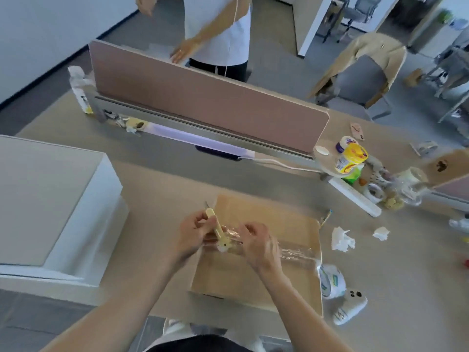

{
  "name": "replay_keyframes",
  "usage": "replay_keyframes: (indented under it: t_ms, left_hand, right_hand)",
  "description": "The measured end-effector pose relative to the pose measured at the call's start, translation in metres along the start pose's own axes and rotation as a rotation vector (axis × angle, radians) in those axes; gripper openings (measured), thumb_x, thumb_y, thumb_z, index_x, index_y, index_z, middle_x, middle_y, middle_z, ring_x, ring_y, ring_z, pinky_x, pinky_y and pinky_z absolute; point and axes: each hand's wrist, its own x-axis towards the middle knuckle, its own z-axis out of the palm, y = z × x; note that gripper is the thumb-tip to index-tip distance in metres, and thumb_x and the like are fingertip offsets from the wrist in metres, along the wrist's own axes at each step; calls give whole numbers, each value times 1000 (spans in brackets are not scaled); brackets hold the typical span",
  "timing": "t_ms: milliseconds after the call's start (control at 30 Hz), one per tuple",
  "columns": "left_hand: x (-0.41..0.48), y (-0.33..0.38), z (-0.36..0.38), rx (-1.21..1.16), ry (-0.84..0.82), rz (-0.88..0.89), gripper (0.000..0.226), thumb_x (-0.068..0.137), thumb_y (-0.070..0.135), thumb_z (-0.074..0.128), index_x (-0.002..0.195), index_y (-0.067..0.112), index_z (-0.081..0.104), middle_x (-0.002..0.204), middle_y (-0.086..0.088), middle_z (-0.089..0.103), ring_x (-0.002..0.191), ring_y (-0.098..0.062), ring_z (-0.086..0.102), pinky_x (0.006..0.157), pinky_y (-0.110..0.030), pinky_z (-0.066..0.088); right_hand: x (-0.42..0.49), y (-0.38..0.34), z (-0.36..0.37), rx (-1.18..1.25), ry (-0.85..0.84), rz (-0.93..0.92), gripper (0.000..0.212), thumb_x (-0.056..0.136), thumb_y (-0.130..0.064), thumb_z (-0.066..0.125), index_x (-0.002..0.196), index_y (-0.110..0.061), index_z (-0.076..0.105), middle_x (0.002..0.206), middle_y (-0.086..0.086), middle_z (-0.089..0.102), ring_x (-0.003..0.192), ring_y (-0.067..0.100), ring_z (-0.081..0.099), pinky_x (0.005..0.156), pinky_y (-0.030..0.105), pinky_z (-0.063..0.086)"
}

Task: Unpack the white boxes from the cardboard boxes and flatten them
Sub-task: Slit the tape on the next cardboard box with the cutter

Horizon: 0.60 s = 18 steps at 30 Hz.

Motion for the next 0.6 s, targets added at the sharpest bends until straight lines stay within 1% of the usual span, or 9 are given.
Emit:
replay_keyframes:
  t_ms: [33, 100, 167, 200, 267, 367, 433, 500, 600]
  left_hand:
    - [1, -1, -6, 0, 40, -25, 16, 100, 20, 57, 91, 7, 58, 93, -19, 75, 86, -38, 73, 75, -44, 60]
    - [2, -6, -17, -4, 108, -54, 17, 101, 20, 56, 87, 11, 56, 81, -16, 74, 76, -35, 72, 71, -45, 58]
    - [3, -13, -23, 33, 174, -44, 23, 101, 24, 55, 81, 13, 54, 64, -12, 63, 58, -29, 65, 60, -41, 54]
    - [4, -16, -26, 77, 194, -26, 27, 102, 28, 53, 80, 12, 52, 57, -11, 58, 52, -27, 61, 57, -38, 51]
    - [4, -20, -30, 165, 207, -2, 33, 103, 33, 50, 79, 11, 49, 48, -6, 52, 46, -25, 55, 54, -32, 46]
    - [7, -25, -33, 198, 182, -35, 38, 103, 34, 50, 84, 1, 51, 49, -3, 50, 43, -23, 49, 44, -25, 41]
    - [11, -26, -33, 208, 165, -50, 41, 102, 34, 51, 90, -4, 53, 54, -4, 54, 44, -23, 48, 42, -26, 41]
    - [16, -26, -31, 247, 139, -37, 41, 102, 34, 51, 90, -5, 55, 58, -5, 58, 45, -23, 49, 44, -26, 41]
    - [24, -26, -32, 313, 110, -20, 43, 101, 34, 52, 88, -6, 56, 58, -5, 60, 42, -23, 52, 45, -24, 41]
  right_hand:
    - [-2, 10, 1, -135, 66, -61, 27, 92, -46, 54, 109, -31, 67, 113, -9, 65, 107, 17, 59, 93, 37, 48]
    - [-5, 31, 6, -318, 105, -138, 49, 93, -52, 44, 135, -28, 53, 138, -7, 52, 130, 20, 46, 108, 40, 38]
    - [-8, 45, 14, -458, 41, -136, 72, 88, -63, 20, 151, -31, 32, 159, -4, 29, 148, 23, 22, 121, 42, 19]
    - [-9, 48, 17, -518, -3, -120, 78, 85, -66, 10, 155, -34, 20, 164, -5, 13, 151, 22, 9, 123, 41, 8]
    - [-10, 51, 22, -592, -32, -100, 78, 83, -66, -2, 155, -38, 2, 164, -9, -6, 152, 18, -7, 123, 39, -4]
    - [-7, 49, 27, -639, -3, -72, 70, 87, -65, -5, 153, -43, -6, 162, -13, -14, 149, 12, -15, 122, 39, -8]
    - [-1, 47, 27, -642, -2, -50, 62, 93, -63, 2, 152, -46, -9, 161, -14, -17, 148, 10, -18, 122, 40, -9]
    - [6, 44, 26, -633, -5, -31, 57, 100, -57, 12, 152, -47, -9, 162, -14, -16, 149, 12, -16, 122, 41, -9]
    - [14, 41, 24, -638, -3, -37, 56, 101, -54, 16, 152, -48, -6, 162, -14, -13, 150, 12, -14, 122, 40, -8]
